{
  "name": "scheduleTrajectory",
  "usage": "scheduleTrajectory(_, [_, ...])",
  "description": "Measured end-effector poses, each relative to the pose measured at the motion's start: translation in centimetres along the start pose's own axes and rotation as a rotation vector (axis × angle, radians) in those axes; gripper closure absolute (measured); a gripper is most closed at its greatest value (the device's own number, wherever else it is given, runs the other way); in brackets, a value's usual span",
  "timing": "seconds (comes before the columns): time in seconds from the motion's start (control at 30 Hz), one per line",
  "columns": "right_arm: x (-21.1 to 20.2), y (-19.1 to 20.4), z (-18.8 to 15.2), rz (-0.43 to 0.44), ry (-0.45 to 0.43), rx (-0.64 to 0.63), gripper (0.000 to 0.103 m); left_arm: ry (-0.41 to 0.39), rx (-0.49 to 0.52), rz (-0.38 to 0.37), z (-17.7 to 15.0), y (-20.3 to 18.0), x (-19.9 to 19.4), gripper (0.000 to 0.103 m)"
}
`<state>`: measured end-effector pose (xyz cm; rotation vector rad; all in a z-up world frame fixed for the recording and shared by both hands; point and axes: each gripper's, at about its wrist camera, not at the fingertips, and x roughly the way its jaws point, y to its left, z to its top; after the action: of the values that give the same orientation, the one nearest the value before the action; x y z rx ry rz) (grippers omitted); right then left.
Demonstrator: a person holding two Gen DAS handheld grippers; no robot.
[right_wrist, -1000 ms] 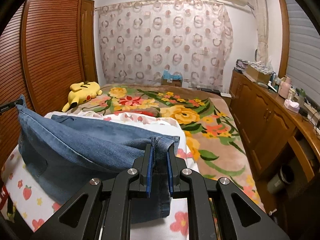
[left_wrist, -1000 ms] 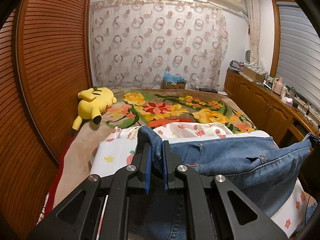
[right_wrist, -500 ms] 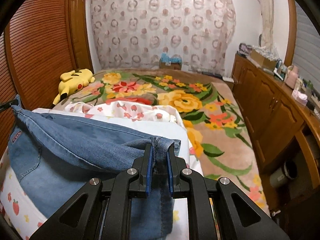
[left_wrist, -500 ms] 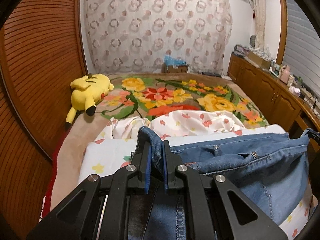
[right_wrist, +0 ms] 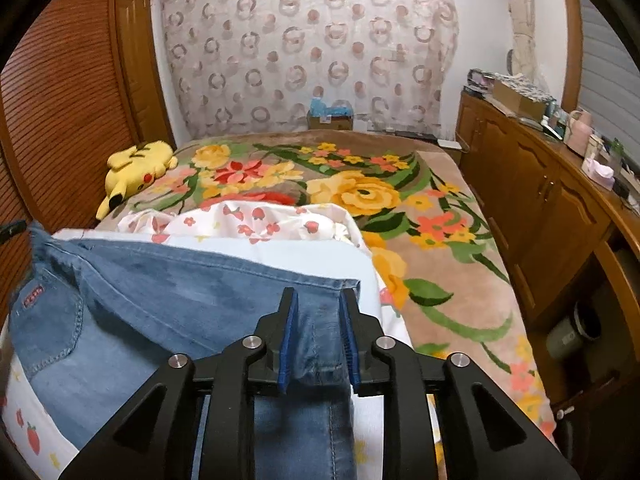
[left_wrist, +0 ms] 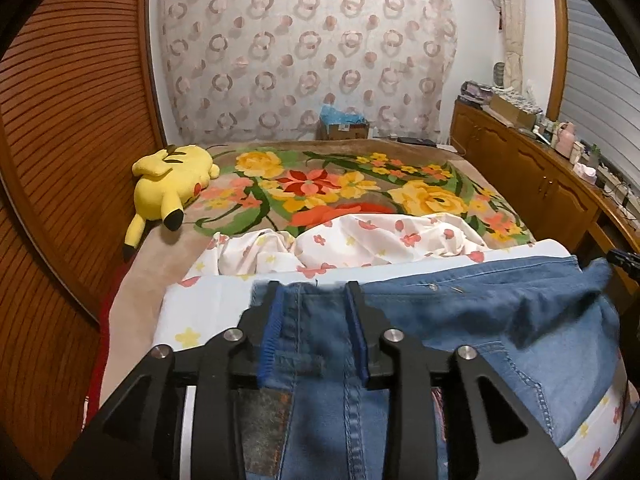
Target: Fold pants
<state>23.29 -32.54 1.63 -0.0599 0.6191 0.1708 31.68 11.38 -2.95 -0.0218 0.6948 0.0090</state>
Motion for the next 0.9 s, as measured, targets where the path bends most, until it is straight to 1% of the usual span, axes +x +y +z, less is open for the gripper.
scheduleTrajectory(0.07, [-0.6, 0.0, -0.2, 0.007, -0.014, -0.002, 0.074, -0.01, 0.003, -0.01, 0.0, -0.1, -0.3, 0.059])
scheduleTrajectory(0.13, [-0.9, 0.4, -0.4, 0.018, -0.024, -0.009, 0.066, -0.009, 0.008, -0.032, -0.1, -0.4, -0.4, 0.059])
scheduleTrajectory(0.23, [-1.0, 1.1, -1.1, 0.031, -0.02, -0.026, 0.06, 0.005, 0.019, -0.06, -0.4, -1.4, 0.1, 0.059])
scheduleTrajectory(0.37, [-0.5, 1.7, -1.9, 0.044, 0.001, -0.048, 0.059, 0.035, 0.052, -0.115, -1.0, -3.3, 1.1, 0.059])
scheduleTrajectory(0.5, [0.3, 1.3, -2.0, 0.044, 0.026, -0.048, 0.058, 0.061, 0.097, -0.174, -1.6, -5.7, 1.8, 0.059])
scheduleTrajectory(0.57, [0.6, 1.0, -1.4, 0.04, 0.036, -0.046, 0.058, 0.076, 0.118, -0.205, -1.9, -6.9, 2.2, 0.059])
scheduleTrajectory(0.7, [1.3, 0.4, -0.7, 0.032, 0.053, -0.041, 0.057, 0.115, 0.151, -0.244, -2.5, -8.5, 3.1, 0.059])
scheduleTrajectory(0.9, [2.3, 0.3, 0.4, 0.022, 0.064, -0.047, 0.057, 0.17, 0.186, -0.266, -3.4, -10.1, 4.4, 0.059])
